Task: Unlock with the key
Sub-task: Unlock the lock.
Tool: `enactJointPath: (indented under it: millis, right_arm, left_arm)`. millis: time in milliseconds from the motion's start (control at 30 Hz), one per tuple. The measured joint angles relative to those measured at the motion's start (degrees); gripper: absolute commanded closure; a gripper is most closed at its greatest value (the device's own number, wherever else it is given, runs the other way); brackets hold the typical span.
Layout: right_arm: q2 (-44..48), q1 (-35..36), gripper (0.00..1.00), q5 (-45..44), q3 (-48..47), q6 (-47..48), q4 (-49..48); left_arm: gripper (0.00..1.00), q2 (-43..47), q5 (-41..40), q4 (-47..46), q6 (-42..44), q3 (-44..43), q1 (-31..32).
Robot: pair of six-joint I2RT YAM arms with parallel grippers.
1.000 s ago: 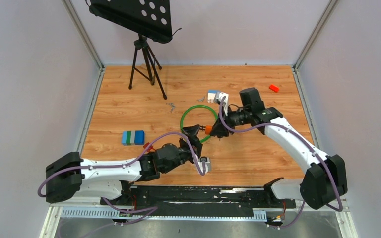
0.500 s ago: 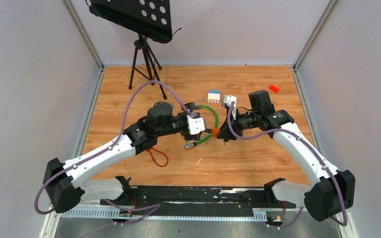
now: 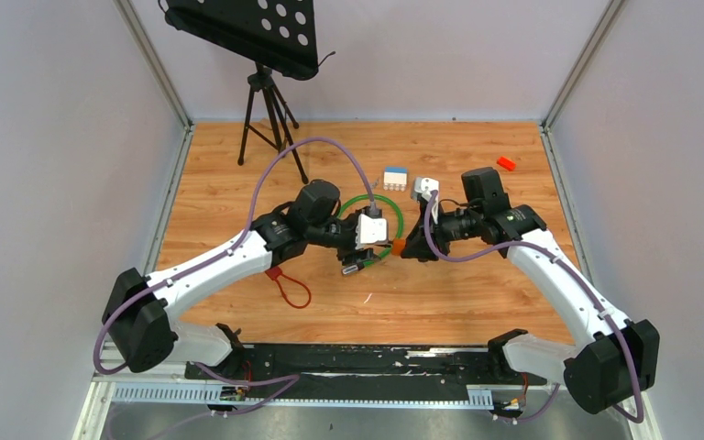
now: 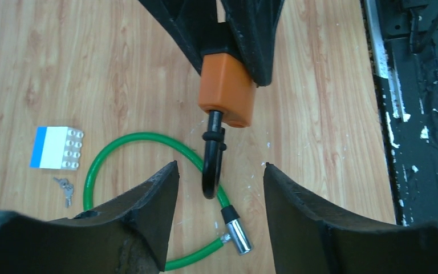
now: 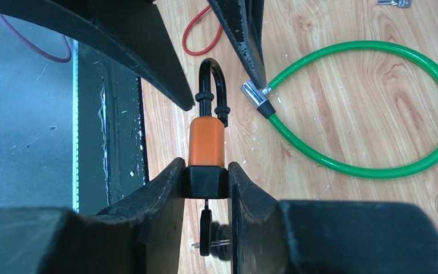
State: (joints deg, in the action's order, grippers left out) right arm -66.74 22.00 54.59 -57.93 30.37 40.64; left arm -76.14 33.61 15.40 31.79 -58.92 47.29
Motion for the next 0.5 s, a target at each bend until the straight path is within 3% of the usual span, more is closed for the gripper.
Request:
enactJointPath:
  millis: [300, 500]
  right_arm:
    - [-1.5, -0.1, 1.0, 1.4, 0.0, -0.3, 0.0]
    - [-3.7, -1.6, 1.0, 3.5, 0.0, -2.1, -0.3]
  left_arm:
    - [0.54, -0.2, -5.2, -4.1, 1.0, 0.0, 0.8]
    - [0.63, -0.2, -14.0, -9.5, 5.0, 3.5, 5.9]
